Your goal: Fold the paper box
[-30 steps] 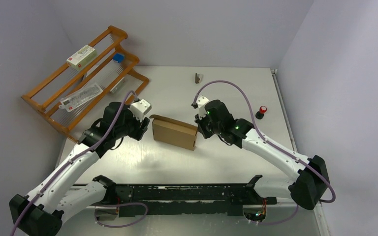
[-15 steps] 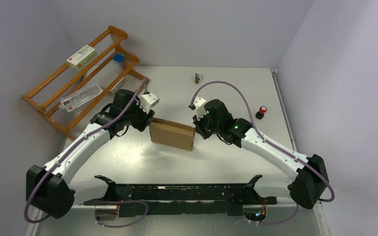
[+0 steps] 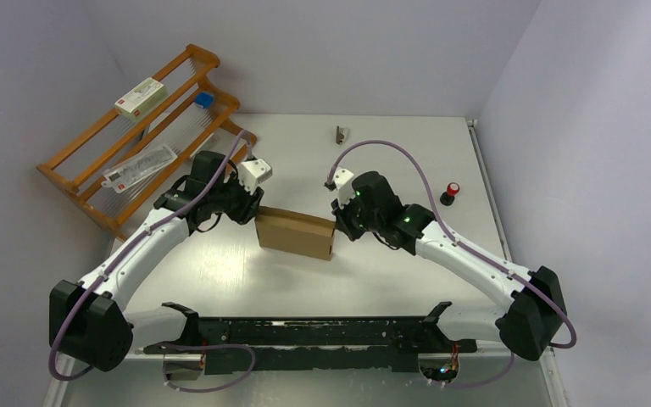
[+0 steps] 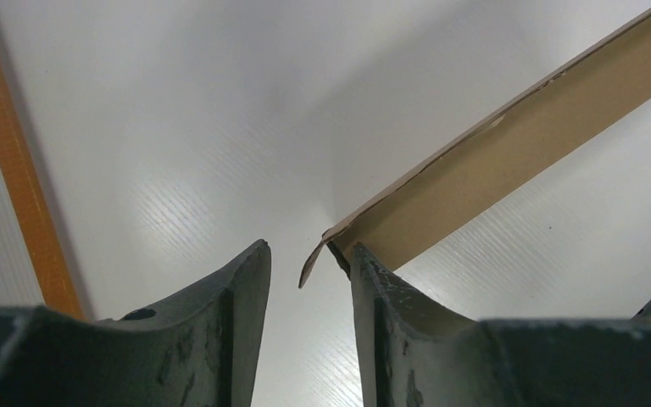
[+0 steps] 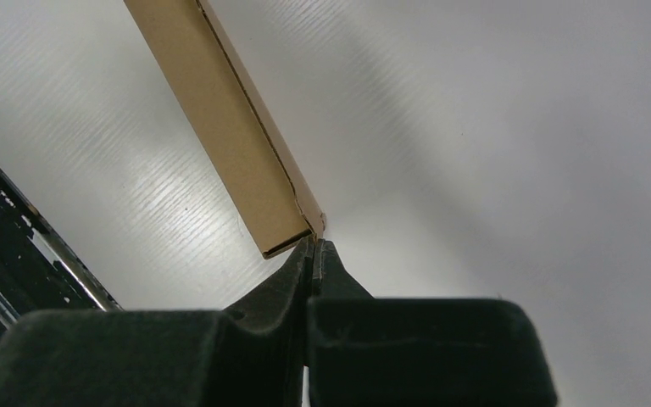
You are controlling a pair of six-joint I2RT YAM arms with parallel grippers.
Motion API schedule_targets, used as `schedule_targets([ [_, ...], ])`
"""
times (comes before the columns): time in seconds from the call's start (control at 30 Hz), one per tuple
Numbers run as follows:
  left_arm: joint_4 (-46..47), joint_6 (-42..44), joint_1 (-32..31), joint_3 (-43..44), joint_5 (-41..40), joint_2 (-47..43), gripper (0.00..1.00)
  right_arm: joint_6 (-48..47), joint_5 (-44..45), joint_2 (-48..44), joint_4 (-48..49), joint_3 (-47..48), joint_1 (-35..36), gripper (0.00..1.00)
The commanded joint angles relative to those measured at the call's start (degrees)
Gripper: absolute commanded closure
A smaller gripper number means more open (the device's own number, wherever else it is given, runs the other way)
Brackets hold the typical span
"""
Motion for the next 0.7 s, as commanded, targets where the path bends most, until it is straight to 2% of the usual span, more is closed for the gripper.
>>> schedule_targets([
  [0.0,1.5,0.9,0.5,1.4,3.6,0.7,0.59,-0.2,-0.9,-1.1,-0.6,-1.1,-0.2,1.00],
  [0.17,0.8,-0.4,0.5,1.2,3.9,0.2,0.78,0.3,-0.1,-1.7,-0.8,-1.1,-0.2,1.00],
  [0.37,0.0,-3.7,0.4,1.1,3.7,-2.2,0.91,2.0,0.1,-2.1,-1.0,-0.4,-0.2,1.00],
  [0.47,-0.4,-8.1,0.5,1.1,2.8,-3.1,0.95,4.2,1.0,-2.2,-1.0,0.0,-0.2,1.00],
  [0.67,-1.0,-20.6,0.4,-1.2,2.1,-4.3,0.95,10.2,4.3,-1.5,-2.6,1.8,-0.1,1.00],
])
